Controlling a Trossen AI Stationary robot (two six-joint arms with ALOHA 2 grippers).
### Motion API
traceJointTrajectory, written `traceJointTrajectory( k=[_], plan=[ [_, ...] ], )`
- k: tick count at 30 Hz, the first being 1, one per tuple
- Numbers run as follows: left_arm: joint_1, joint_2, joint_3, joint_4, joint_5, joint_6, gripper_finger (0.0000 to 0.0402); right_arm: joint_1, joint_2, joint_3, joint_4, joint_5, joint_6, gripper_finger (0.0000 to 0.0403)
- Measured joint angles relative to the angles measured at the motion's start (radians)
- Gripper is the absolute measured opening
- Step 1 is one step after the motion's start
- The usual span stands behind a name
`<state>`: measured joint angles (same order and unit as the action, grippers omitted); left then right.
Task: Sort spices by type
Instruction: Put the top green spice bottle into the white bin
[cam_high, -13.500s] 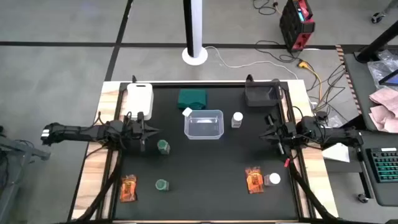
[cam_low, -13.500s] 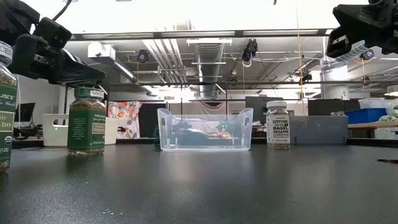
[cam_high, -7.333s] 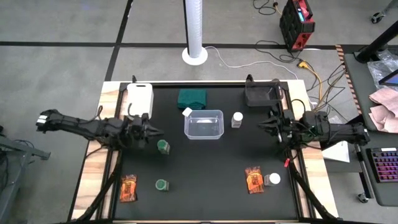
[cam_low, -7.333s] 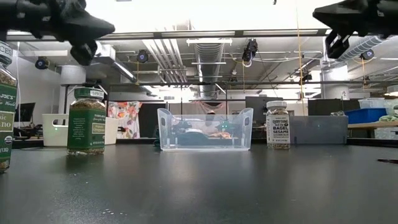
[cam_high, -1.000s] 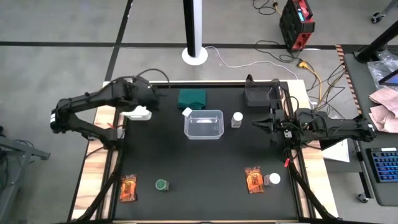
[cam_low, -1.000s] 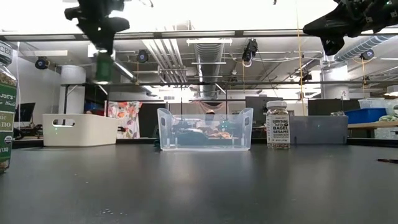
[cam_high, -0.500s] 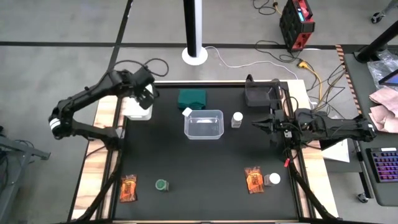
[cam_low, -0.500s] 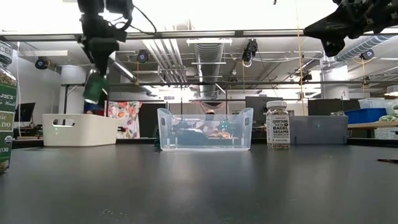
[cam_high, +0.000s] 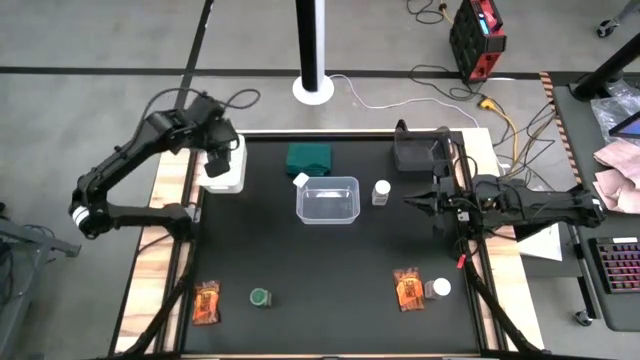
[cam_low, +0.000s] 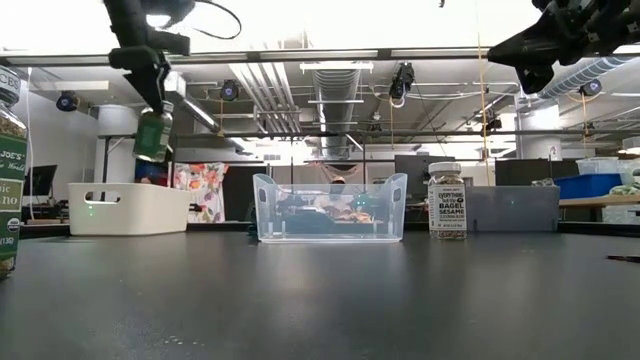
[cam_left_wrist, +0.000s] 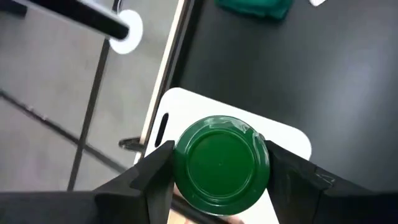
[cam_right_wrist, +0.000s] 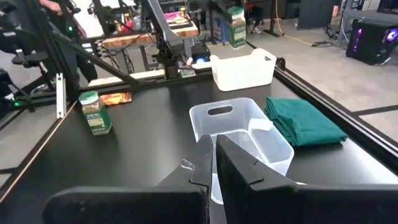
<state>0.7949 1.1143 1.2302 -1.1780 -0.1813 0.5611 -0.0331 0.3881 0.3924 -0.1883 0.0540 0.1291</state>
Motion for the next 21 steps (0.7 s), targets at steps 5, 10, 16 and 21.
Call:
traceJointTrajectory(
  k=[5, 10, 16, 21],
  plan=[
    [0.130, -0.038, -0.010, -0.005, 0.156, 0.041, 0.0190, 0.000, 0.032, -0.002, 0.002, 0.000, -0.001, 0.0013],
    [0.202, -0.018, -0.012, 0.009, 0.180, 0.033, 0.0190, 0.000, 0.065, -0.002, 0.035, 0.000, -0.010, 0.0013],
    [0.262, 0.033, -0.033, 0.124, 0.138, -0.210, 0.0190, 0.000, 0.090, 0.000, 0.072, 0.000, -0.018, 0.0013],
    [0.259, 0.073, -0.053, 0.172, 0.089, -0.411, 0.0190, 0.000, 0.100, 0.003, 0.074, 0.000, -0.018, 0.0013]
  ],
)
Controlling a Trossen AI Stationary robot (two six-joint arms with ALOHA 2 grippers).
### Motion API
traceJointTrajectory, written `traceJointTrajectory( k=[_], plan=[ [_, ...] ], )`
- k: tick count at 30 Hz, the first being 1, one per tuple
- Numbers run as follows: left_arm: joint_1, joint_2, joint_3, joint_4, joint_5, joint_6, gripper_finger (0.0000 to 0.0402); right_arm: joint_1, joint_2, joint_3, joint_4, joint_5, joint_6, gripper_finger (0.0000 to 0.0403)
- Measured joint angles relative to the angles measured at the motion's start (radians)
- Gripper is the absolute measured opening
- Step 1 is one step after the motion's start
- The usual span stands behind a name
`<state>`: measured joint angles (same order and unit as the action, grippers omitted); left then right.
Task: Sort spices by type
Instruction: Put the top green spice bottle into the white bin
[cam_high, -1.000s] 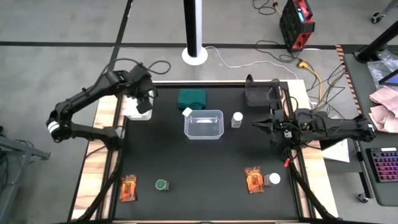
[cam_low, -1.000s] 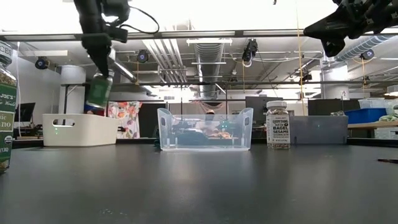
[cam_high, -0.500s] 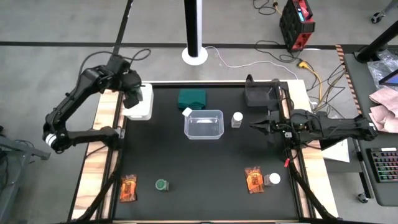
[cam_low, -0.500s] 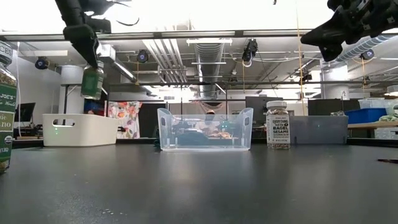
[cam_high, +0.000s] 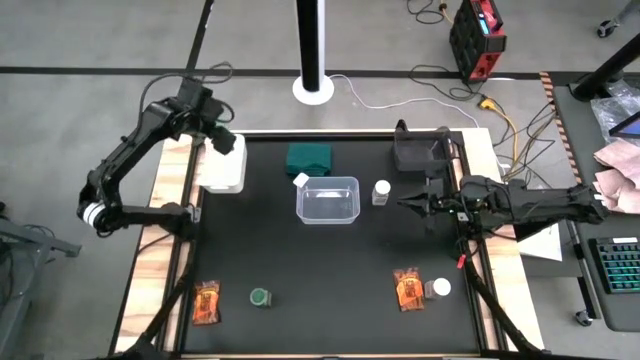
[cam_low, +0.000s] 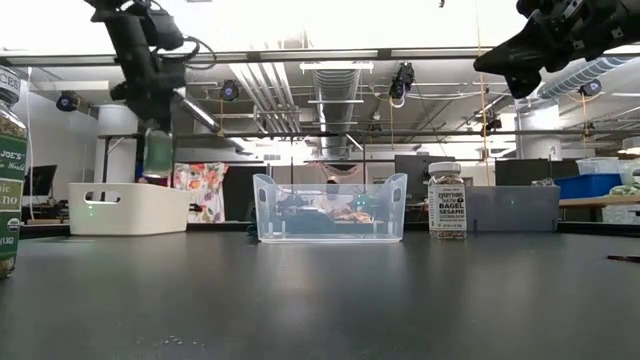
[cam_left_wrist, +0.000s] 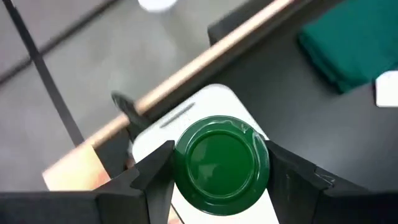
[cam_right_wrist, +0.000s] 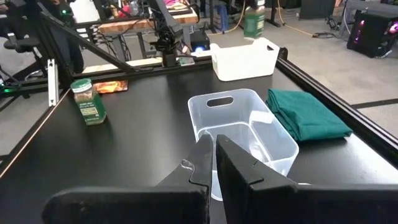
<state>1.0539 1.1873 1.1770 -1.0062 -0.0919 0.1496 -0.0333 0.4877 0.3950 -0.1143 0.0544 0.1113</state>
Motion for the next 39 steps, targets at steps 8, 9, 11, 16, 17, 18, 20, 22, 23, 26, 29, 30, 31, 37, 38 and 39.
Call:
traceJointTrajectory(
  k=[8, 9, 11, 16, 17, 18, 20, 22, 23, 26, 29, 30, 31, 37, 38, 39],
  plan=[
    [-0.044, 0.025, -0.009, 0.058, -0.121, -0.123, 0.0190, 0.000, 0.000, 0.000, -0.002, 0.000, 0.008, 0.0013],
    [-0.048, 0.026, -0.010, 0.031, -0.128, -0.094, 0.0190, 0.000, 0.000, 0.000, -0.004, 0.000, 0.015, 0.0013],
    [-0.059, 0.027, -0.027, -0.001, -0.145, -0.046, 0.0190, 0.000, 0.000, 0.000, -0.005, 0.000, 0.020, 0.0013],
    [-0.072, 0.026, -0.054, 0.016, -0.175, -0.019, 0.0190, 0.000, 0.000, -0.004, -0.008, 0.000, 0.035, 0.0013],
    [-0.072, 0.026, -0.063, 0.016, -0.175, -0.012, 0.0190, 0.000, 0.000, -0.004, -0.008, 0.000, 0.035, 0.0013],
    [-0.072, 0.026, -0.073, 0.016, -0.175, -0.003, 0.0190, 0.000, 0.000, -0.004, -0.008, 0.000, 0.036, 0.0013],
    [-0.072, 0.025, -0.095, 0.025, -0.161, 0.023, 0.0190, 0.000, 0.000, -0.004, -0.008, 0.000, 0.037, 0.0013],
    [-0.072, 0.025, -0.124, 0.028, -0.130, 0.048, 0.0190, 0.000, 0.000, -0.004, -0.007, 0.000, 0.037, 0.0013],
    [-0.072, 0.025, -0.138, 0.027, -0.125, 0.061, 0.0190, 0.000, 0.000, -0.004, -0.008, 0.000, 0.037, 0.0013],
    [-0.072, 0.022, -0.178, 0.058, -0.123, 0.083, 0.0190, 0.000, 0.000, -0.004, -0.007, 0.000, 0.035, 0.0013],
    [-0.072, 0.022, -0.213, 0.075, -0.101, 0.110, 0.0190, 0.000, 0.000, -0.005, -0.005, 0.000, 0.028, 0.0013],
    [-0.072, 0.022, -0.223, 0.084, -0.099, 0.120, 0.0190, 0.000, 0.000, -0.005, -0.003, 0.000, 0.026, 0.0013],
    [-0.073, 0.022, -0.231, 0.094, -0.098, 0.128, 0.0190, 0.000, 0.000, -0.005, 0.000, 0.000, 0.025, 0.0013],
    [-0.072, 0.021, -0.254, 0.121, -0.079, 0.149, 0.0190, 0.000, 0.000, -0.005, 0.000, 0.000, 0.021, 0.0013],
    [-0.072, 0.021, -0.255, 0.124, -0.065, 0.156, 0.0191, 0.000, 0.000, -0.004, 0.000, 0.000, 0.021, 0.0013],
    [-0.072, 0.021, -0.255, 0.126, -0.050, 0.162, 0.0191, 0.000, 0.000, -0.004, 0.000, 0.000, 0.021, 0.0013]
  ],
)
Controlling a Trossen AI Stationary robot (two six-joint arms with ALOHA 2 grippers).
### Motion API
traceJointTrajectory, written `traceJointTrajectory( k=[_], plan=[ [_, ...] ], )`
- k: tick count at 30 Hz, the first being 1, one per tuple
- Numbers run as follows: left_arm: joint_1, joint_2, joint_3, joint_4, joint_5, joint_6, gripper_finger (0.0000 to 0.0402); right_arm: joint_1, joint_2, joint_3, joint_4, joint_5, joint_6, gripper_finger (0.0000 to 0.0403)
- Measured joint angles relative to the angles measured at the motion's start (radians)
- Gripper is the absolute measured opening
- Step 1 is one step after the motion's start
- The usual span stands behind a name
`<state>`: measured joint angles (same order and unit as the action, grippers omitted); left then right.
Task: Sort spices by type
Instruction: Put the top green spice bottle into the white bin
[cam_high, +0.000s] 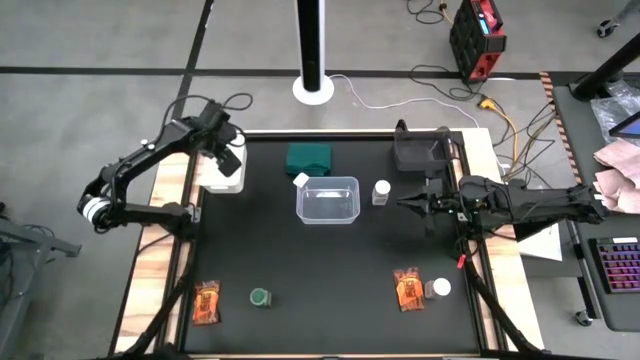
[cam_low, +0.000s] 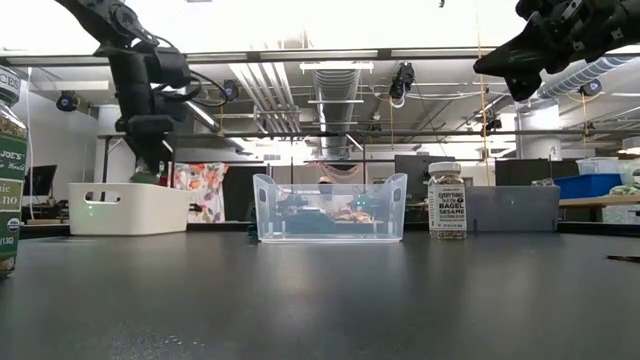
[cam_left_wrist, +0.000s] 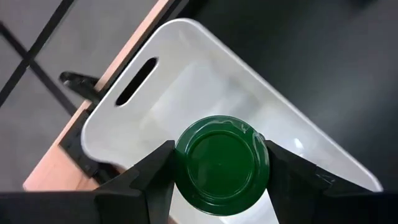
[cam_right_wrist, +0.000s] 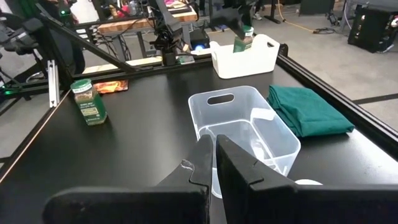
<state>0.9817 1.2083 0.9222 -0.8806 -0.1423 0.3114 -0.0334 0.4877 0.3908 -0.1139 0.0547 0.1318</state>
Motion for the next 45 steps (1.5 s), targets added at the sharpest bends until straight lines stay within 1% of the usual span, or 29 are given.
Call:
traceJointTrajectory(
  k=[3, 4, 15, 23, 27, 32, 36, 39, 42, 45],
  plan=[
    [0.000, 0.000, 0.000, 0.002, 0.060, 0.015, 0.0191, 0.000, 0.000, 0.000, 0.000, 0.000, -0.002, 0.0013],
    [0.000, 0.000, 0.000, 0.001, 0.065, 0.016, 0.0191, 0.000, 0.000, 0.000, 0.000, 0.000, -0.002, 0.0013],
    [0.000, 0.001, -0.001, 0.005, 0.065, 0.047, 0.0194, 0.000, 0.000, 0.001, 0.000, 0.000, -0.002, 0.0013],
    [0.000, 0.002, -0.001, 0.016, 0.066, 0.047, 0.0224, 0.000, 0.000, 0.001, 0.000, 0.000, -0.002, 0.0013],
    [0.000, 0.002, -0.001, 0.016, 0.064, 0.047, 0.0228, 0.000, 0.000, 0.001, 0.000, 0.000, -0.002, 0.0013],
    [0.000, 0.002, -0.001, 0.015, 0.063, 0.048, 0.0225, 0.000, 0.000, 0.001, 0.000, 0.000, -0.002, 0.0013],
    [0.000, 0.002, 0.006, 0.007, 0.014, 0.050, 0.0223, 0.000, 0.000, 0.001, 0.000, 0.000, -0.002, 0.0013],
    [0.000, 0.001, 0.043, 0.010, -0.003, 0.008, 0.0223, 0.000, 0.000, 0.001, 0.000, 0.000, -0.002, 0.0013],
    [0.000, 0.001, 0.086, 0.007, -0.002, -0.061, 0.0219, 0.000, 0.000, 0.001, 0.000, 0.000, -0.002, 0.0013],
    [0.000, 0.000, 0.113, -0.012, 0.054, -0.094, 0.0191, 0.000, 0.000, 0.002, 0.000, 0.000, -0.002, 0.0013]
  ],
)
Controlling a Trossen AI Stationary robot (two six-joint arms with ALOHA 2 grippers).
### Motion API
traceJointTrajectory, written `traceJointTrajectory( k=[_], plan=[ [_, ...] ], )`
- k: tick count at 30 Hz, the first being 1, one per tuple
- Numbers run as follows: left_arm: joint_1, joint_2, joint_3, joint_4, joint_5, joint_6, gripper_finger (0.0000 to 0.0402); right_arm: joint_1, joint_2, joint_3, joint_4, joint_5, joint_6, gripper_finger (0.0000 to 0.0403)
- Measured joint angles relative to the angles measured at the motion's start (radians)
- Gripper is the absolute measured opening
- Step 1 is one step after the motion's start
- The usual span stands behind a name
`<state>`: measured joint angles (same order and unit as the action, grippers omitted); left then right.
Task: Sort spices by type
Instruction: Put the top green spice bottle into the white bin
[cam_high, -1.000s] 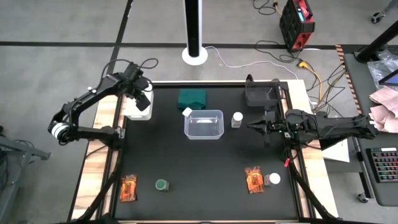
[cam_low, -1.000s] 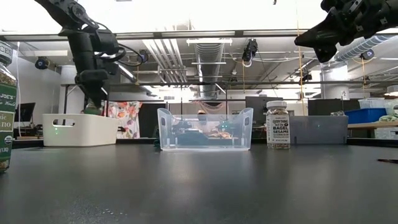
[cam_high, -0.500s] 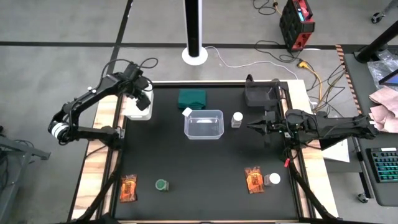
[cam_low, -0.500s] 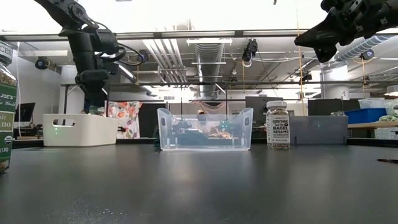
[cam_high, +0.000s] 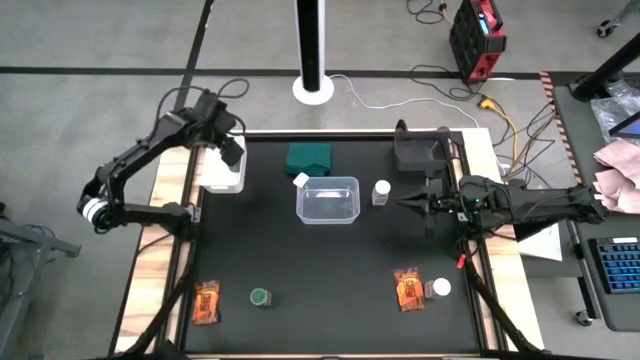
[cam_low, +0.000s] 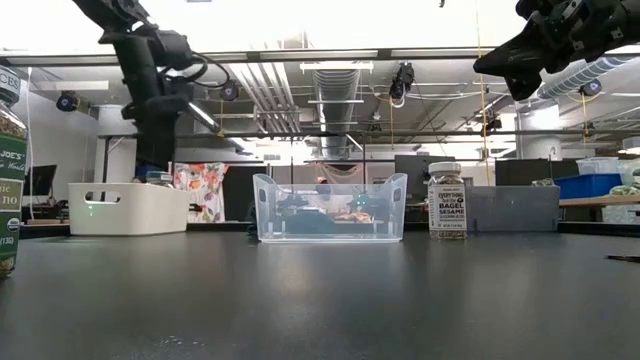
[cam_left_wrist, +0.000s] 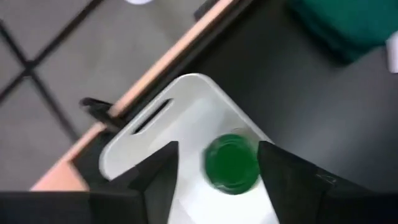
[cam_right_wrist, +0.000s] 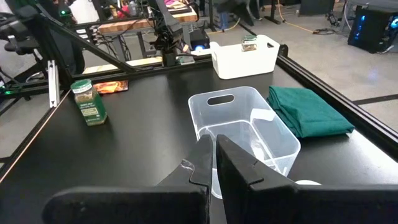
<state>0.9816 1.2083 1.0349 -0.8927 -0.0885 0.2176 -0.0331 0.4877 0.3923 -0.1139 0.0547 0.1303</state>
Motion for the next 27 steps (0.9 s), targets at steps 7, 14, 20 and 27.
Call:
traceJointTrajectory(
  k=[7, 14, 20, 27],
  plan=[
    [-0.001, 0.016, -0.036, -0.007, 0.132, -0.016, 0.0017, 0.000, 0.000, 0.000, 0.000, 0.000, 0.000, 0.0013],
    [-0.001, 0.038, -0.061, -0.017, 0.100, -0.027, 0.0004, 0.000, 0.000, 0.000, 0.000, 0.000, 0.000, 0.0013],
    [-0.001, 0.056, -0.062, -0.014, 0.025, -0.050, 0.0001, 0.000, 0.000, 0.000, 0.000, 0.000, 0.000, 0.0013],
    [-0.001, 0.084, -0.061, 0.006, -0.008, -0.066, 0.0000, 0.000, 0.000, 0.000, 0.000, 0.000, 0.000, 0.0013]
  ],
)
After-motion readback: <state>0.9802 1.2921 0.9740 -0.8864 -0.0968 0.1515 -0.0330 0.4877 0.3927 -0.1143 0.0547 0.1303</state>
